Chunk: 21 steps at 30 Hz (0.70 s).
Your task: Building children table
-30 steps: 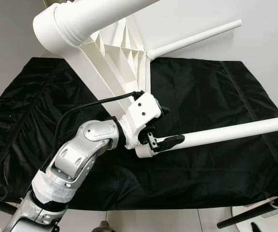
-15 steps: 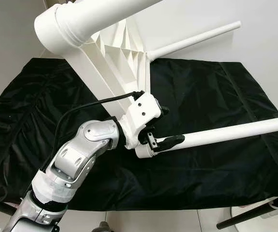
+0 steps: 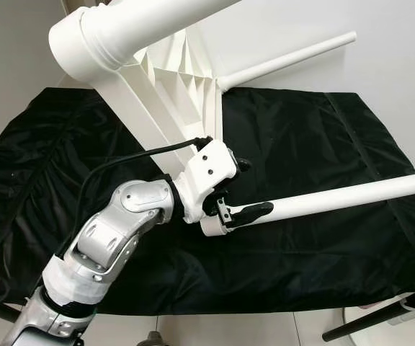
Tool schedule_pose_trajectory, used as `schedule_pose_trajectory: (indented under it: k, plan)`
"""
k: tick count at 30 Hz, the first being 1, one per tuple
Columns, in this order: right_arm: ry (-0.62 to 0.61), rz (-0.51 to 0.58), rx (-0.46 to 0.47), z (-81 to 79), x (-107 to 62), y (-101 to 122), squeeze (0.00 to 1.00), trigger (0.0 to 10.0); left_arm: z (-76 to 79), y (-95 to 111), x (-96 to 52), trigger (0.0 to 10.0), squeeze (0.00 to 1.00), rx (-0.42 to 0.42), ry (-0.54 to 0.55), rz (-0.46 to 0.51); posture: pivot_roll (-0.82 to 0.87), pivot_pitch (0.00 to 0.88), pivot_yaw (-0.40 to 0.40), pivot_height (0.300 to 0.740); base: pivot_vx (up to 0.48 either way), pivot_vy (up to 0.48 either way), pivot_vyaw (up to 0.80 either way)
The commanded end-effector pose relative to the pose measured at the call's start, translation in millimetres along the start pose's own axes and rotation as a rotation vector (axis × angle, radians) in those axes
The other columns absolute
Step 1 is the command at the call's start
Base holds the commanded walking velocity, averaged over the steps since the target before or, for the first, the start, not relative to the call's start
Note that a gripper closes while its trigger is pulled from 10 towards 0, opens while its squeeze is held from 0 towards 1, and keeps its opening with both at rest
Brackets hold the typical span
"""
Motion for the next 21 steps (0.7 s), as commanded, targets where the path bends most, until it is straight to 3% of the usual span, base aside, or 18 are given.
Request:
schedule_pose_trajectory:
  k: [1, 2, 3, 4, 7, 8, 9, 14, 21]
  plan:
    - [1.073, -0.617, -1.691, -77.1, -104.4, -163, 0.00, 10.0, 4.9, 2, -0.5, 10.0, 0.00, 0.031, -0.071, 0.034, 0.00, 0.000, 0.000, 0.740, 0.000, 0.000, 0.00]
    - [0.496, -0.253, -1.795, -30.5, -11.2, -94, 0.00, 10.0, 4.2, 3, 4.2, 10.0, 0.00, 0.030, -0.055, 0.051, 0.00, 0.000, 0.000, 0.740, 0.000, 0.000, 0.00]
    - [0.199, -0.163, -1.861, 1.0, 13.2, -67, 0.00, 10.0, 3.5, 4, 6.2, 10.0, 0.00, 0.029, -0.047, 0.060, -0.01, 0.000, 0.000, 0.740, 0.000, 0.000, 0.00]
    - [-0.005, -0.134, -1.923, 23.4, 21.9, -50, 0.00, 10.0, 2.9, 4, 8.4, 10.0, 0.00, 0.027, -0.042, 0.065, -0.01, 0.000, 0.000, 0.740, 0.000, 0.000, 0.00]
    - [-0.082, -0.155, -1.945, 34.2, 23.6, -45, 0.00, 10.0, 2.6, 4, 9.6, 10.0, 0.00, 0.029, -0.040, 0.066, -0.01, 0.000, 0.000, 0.740, 0.000, 0.000, 0.00]
    - [-0.231, -0.151, -1.753, 47.8, 24.9, -36, 0.00, 10.0, 2.7, 4, 12.4, 10.0, 0.00, 0.039, -0.044, 0.069, -0.01, 0.000, 0.000, 0.740, 0.000, 0.000, 0.00]
    - [-0.249, -0.128, -1.697, 48.2, 25.2, -34, 0.00, 10.0, 2.7, 4, 12.9, 10.0, 0.00, 0.042, -0.046, 0.071, -0.01, 0.000, 0.000, 0.740, 0.000, 0.000, 0.00]
    - [-0.431, -0.006, -1.735, 45.9, 20.5, -8, 0.00, 10.0, 1.0, 6, 13.4, 10.0, 0.00, 0.055, -0.057, 0.085, -0.01, 0.000, 0.000, 0.740, 0.000, 0.000, 0.00]
    - [-0.460, -0.021, -1.771, 46.3, 18.4, -1, 0.00, 10.0, 5.8, 6, 12.4, 10.0, 0.00, 0.059, -0.097, 0.106, 0.00, 0.000, 0.000, 0.740, 0.000, 0.000, 0.00]
Point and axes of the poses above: a point about 5 cm out from each wrist's last joint towards the gripper, its own x axis pointing out of the wrist towards the gripper, its own y axis along the axis of the wrist's last joint, z = x × y, the point moved 1 cm from there along x, pointing out of the wrist towards the gripper, and after that the axes turned 2 degrees about x, right-handed, at the moved point
